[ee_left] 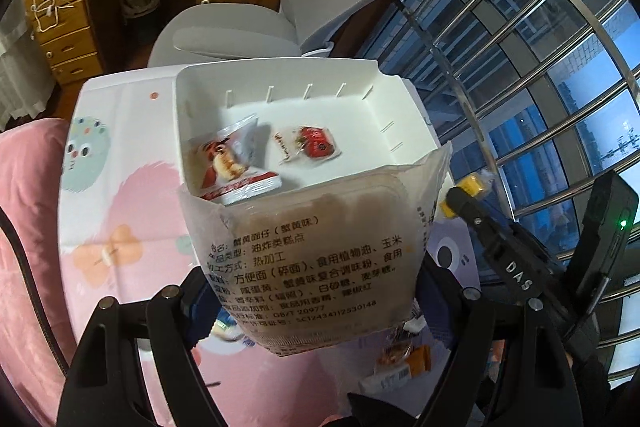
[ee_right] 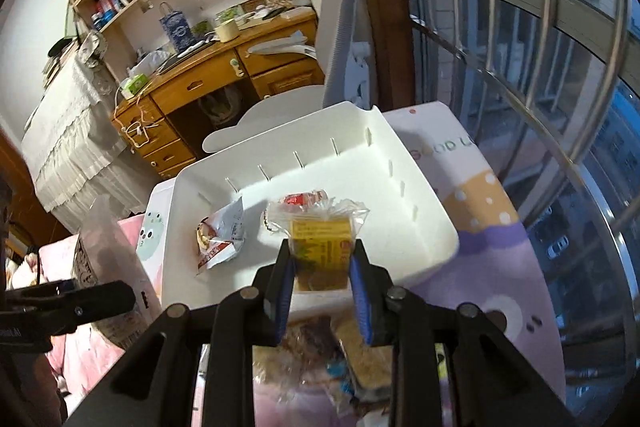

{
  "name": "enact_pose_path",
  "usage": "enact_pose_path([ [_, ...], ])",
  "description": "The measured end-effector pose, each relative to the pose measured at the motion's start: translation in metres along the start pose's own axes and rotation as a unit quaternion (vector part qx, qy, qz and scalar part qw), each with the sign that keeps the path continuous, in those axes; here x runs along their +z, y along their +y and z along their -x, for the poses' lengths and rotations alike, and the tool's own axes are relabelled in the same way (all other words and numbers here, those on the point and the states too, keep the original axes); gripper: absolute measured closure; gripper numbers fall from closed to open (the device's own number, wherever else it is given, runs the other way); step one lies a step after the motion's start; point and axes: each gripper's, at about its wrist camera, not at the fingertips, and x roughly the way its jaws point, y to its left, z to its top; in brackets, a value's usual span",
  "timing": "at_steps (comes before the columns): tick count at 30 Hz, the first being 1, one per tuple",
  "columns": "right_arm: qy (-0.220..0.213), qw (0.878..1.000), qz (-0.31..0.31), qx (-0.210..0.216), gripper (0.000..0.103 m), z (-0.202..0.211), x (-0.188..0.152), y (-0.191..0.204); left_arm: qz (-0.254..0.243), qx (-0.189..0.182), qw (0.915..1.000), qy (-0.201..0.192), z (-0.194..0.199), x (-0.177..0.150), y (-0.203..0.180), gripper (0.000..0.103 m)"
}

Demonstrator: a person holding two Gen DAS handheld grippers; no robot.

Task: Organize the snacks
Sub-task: 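Lift both snacks into the white tray and open both tools, then withdraw both open tools from the tray toward the remaining snacks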

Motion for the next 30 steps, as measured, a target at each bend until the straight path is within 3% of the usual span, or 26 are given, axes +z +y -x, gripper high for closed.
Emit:
enact_pose_path([
  [6,0.014,1.000,-0.005,0.023,0.075,-0.020,0.001,-0.006,-0.009,0.014,0.9997,0.020,-0.027,0.010,-0.004,0.019],
  [10,0.041,0.998,-0.026,0.032,0.054,-0.033,0.000,-0.010,0.004,0.023,0.9991,0.034,-0.039,0.015,-0.001,0.013],
  [20,0.064,0.996,-0.048,0.029,0.054,-0.048,-0.003,-0.016,0.021,0.013,0.9997,0.008,-0.023,0.017,0.008,0.013],
  [30,0.054,0.995,-0.075,0.026,0.053,-0.032,-0.010,-0.009,0.025,0.010,0.9995,-0.014,0.014,-0.005,0.027,0.013],
])
